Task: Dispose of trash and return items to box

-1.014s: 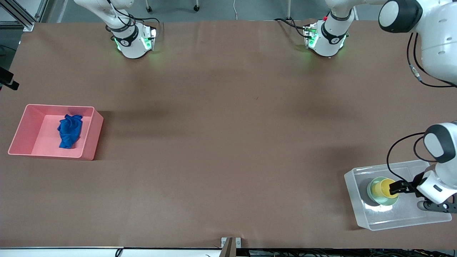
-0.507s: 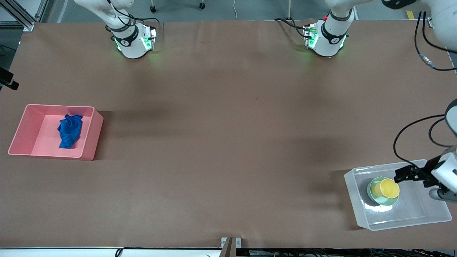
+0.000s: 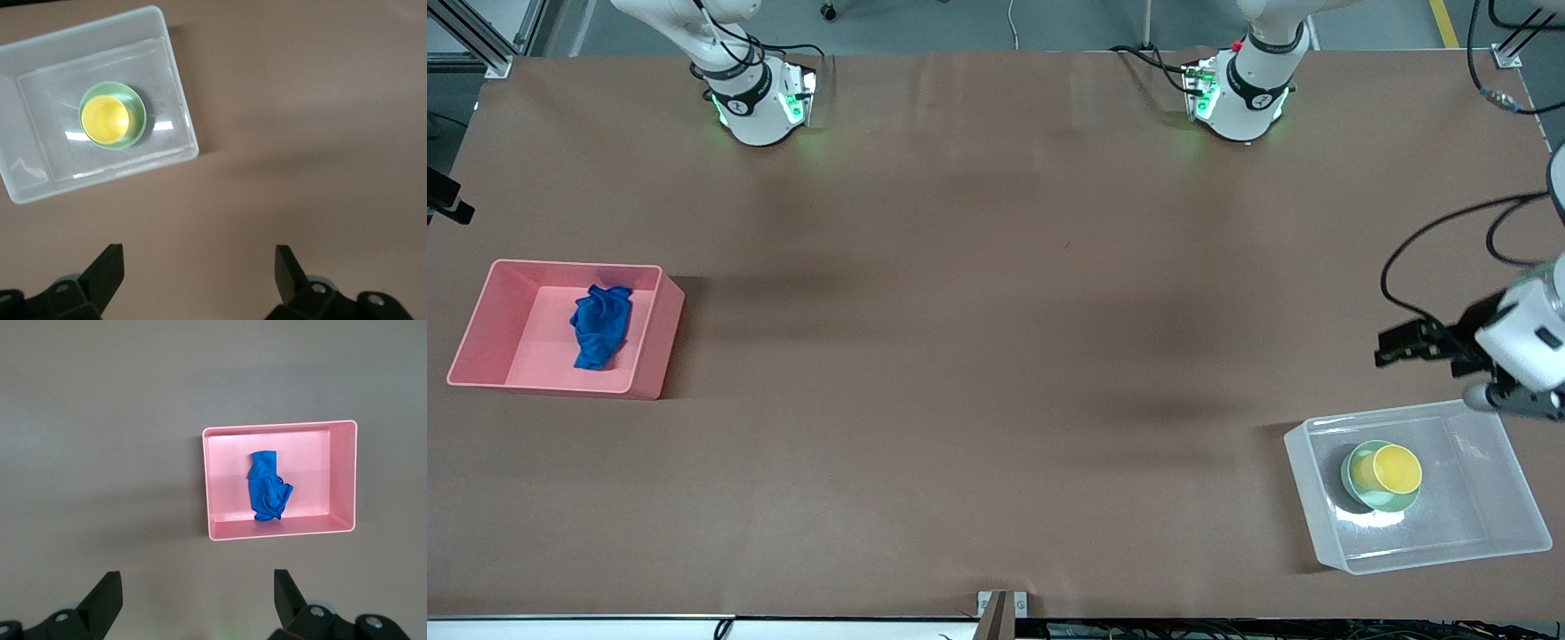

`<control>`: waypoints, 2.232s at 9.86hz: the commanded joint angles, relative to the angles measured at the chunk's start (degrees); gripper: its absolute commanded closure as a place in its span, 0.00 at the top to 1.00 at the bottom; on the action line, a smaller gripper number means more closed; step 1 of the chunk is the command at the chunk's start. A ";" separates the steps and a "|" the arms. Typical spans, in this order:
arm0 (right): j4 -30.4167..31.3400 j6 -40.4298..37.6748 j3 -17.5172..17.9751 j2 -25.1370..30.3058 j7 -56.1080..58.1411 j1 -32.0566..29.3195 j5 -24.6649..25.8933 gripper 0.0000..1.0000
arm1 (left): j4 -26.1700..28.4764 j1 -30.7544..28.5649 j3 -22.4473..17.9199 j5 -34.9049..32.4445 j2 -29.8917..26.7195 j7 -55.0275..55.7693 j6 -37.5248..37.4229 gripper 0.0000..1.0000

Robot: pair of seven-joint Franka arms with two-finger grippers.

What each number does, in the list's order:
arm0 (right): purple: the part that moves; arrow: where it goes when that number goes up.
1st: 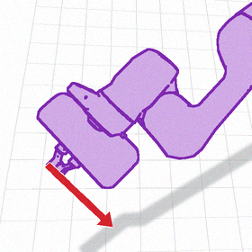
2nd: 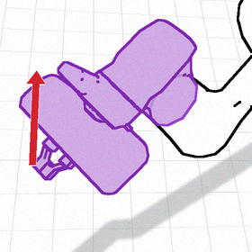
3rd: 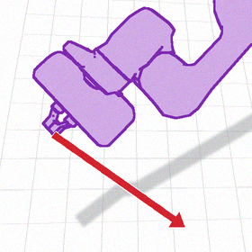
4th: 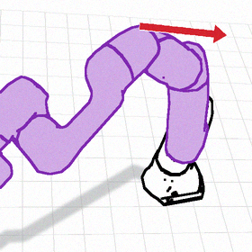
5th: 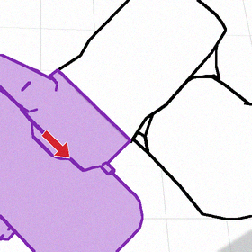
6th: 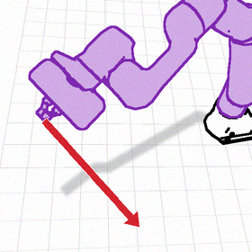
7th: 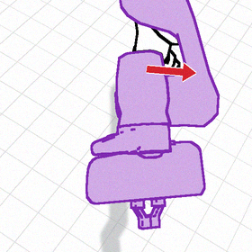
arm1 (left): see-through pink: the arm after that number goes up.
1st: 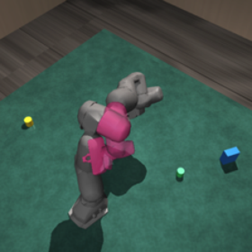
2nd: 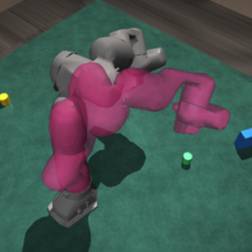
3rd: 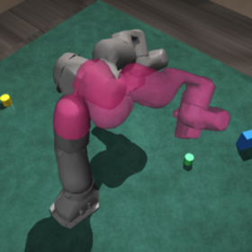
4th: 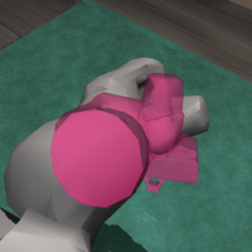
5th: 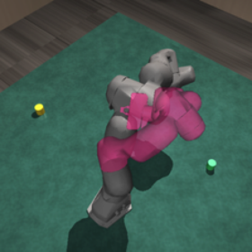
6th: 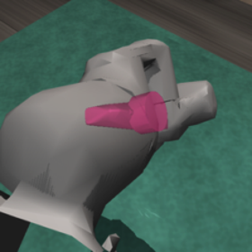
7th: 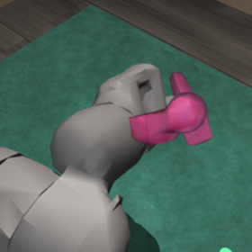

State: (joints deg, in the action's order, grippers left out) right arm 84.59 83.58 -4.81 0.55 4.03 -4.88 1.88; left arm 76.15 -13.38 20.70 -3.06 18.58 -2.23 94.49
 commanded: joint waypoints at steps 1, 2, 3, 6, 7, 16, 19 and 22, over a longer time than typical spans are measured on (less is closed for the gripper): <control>1.10 -0.17 0.33 1.30 -0.07 -0.49 -0.56 1.00 | 9.53 -1.03 -0.05 2.96 -6.26 0.12 0.96 1.00; 1.10 -0.25 0.33 1.30 -0.07 -0.49 -0.56 1.00 | 9.54 -1.03 -0.05 3.14 -6.45 0.21 0.69 1.00; 1.10 -0.26 0.24 1.30 0.02 -0.49 -0.56 1.00 | 9.54 -1.03 -0.14 3.06 -7.50 0.21 0.69 1.00; 1.10 -0.34 0.24 1.30 0.02 -0.49 -0.56 1.00 | 7.45 -1.12 -0.58 2.53 -8.39 0.03 0.87 1.00; 1.10 -0.34 0.24 1.30 0.02 -0.49 -0.56 1.00 | 5.52 -1.03 -0.58 2.27 -8.30 0.03 0.78 1.00; 1.10 -0.34 0.24 1.30 0.02 -0.49 -0.56 1.00 | 8.66 17.78 -19.30 3.06 -15.33 1.52 -6.25 1.00; 1.10 -0.34 0.24 1.30 0.02 -0.57 -0.56 1.00 | 8.75 16.99 -19.12 3.23 -15.07 1.61 -6.25 1.00; 1.10 -0.34 0.24 1.30 0.02 -0.49 -0.56 1.00 | 9.28 16.90 -18.86 5.08 -15.33 3.90 -6.25 1.00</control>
State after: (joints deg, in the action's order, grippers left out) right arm 84.60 83.36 -4.85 0.55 4.03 -4.90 1.88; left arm 82.46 3.53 1.89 1.01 4.28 0.61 88.31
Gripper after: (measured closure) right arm 0.000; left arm 0.000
